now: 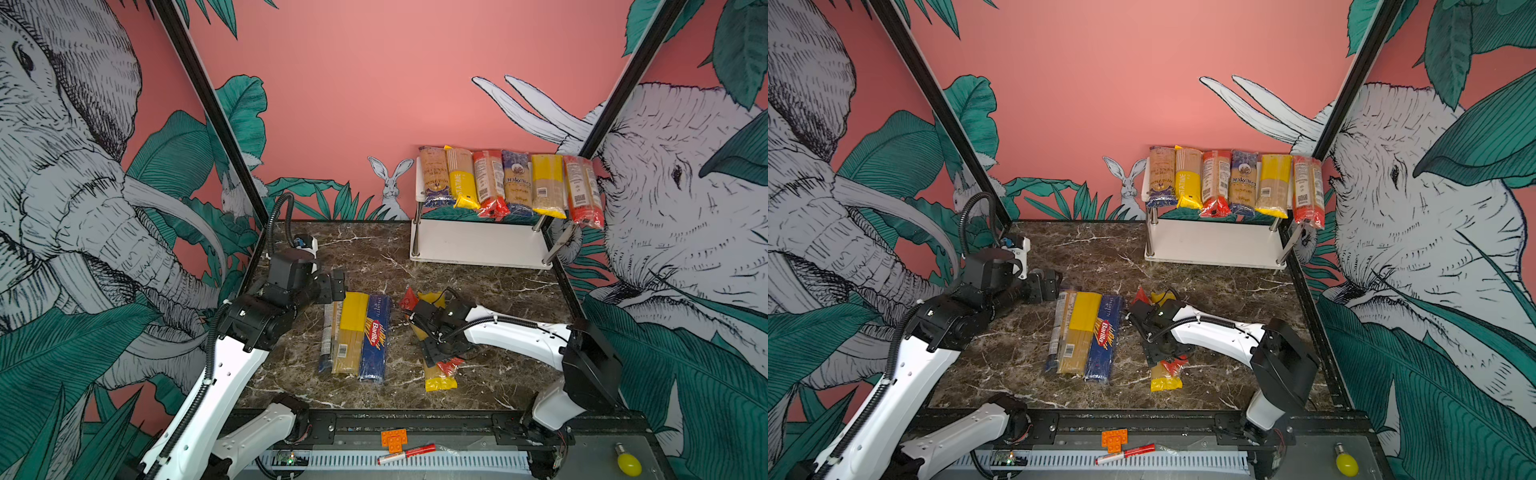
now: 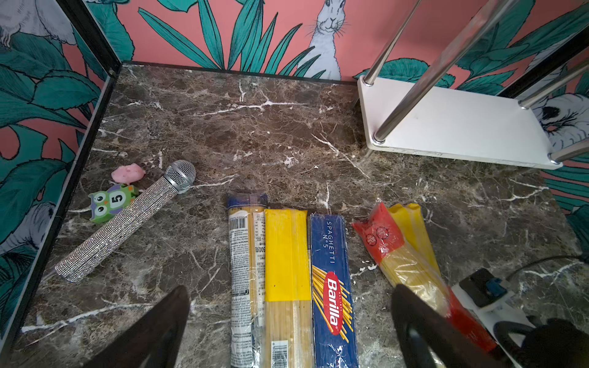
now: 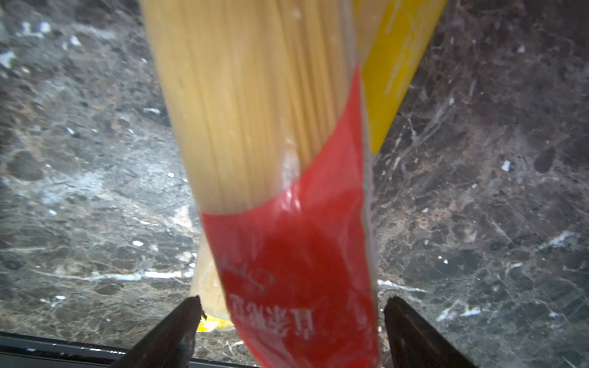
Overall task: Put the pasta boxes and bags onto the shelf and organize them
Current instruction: 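Lift the red-and-white bag upright with the right gripper toward the shelf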
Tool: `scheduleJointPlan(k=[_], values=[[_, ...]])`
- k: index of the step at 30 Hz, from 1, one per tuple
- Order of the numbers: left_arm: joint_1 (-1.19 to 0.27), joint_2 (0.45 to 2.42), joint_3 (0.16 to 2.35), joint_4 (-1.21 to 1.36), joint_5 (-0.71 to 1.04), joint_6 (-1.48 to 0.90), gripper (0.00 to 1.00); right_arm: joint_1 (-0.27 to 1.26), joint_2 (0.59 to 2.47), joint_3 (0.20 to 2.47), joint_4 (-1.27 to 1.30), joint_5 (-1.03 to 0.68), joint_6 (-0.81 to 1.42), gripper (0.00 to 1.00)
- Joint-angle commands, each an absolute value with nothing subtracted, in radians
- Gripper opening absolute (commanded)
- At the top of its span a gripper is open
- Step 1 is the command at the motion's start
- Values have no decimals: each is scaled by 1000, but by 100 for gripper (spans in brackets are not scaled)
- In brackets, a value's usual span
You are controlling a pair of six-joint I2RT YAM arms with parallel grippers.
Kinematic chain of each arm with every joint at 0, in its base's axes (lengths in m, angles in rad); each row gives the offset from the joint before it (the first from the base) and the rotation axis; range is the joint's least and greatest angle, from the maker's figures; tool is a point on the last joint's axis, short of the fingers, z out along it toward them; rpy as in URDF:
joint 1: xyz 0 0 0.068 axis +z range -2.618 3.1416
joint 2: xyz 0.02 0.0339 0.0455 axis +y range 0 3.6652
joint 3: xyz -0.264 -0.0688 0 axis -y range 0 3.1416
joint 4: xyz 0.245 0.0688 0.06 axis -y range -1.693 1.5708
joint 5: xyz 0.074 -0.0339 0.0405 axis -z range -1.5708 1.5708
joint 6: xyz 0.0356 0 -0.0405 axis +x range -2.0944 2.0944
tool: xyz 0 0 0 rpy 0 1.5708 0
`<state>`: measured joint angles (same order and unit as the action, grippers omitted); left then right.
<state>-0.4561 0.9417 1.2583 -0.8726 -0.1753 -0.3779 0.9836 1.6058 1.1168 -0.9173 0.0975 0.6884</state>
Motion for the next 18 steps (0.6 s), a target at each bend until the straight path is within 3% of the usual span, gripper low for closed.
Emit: scheduleJointPlan(k=[1,7,9,13,18], values=[[-450,914,1246,-897,-190,-396,99,985,1639,1127,-893,103,684,89],[-450,907,1246,-909,-193,-398,99,986,1762,1142,-897,135,679,84],[-449,905,1249,-914,-198,-396,99,987,1783,1131,-893,130,688,76],[-450,901,1258,-929,-209,-387,99,997,1738,1098,-891,130,714,48],[-449,908,1268,-929,-210,-380,99,998,1614,1088,-930,135,734,39]])
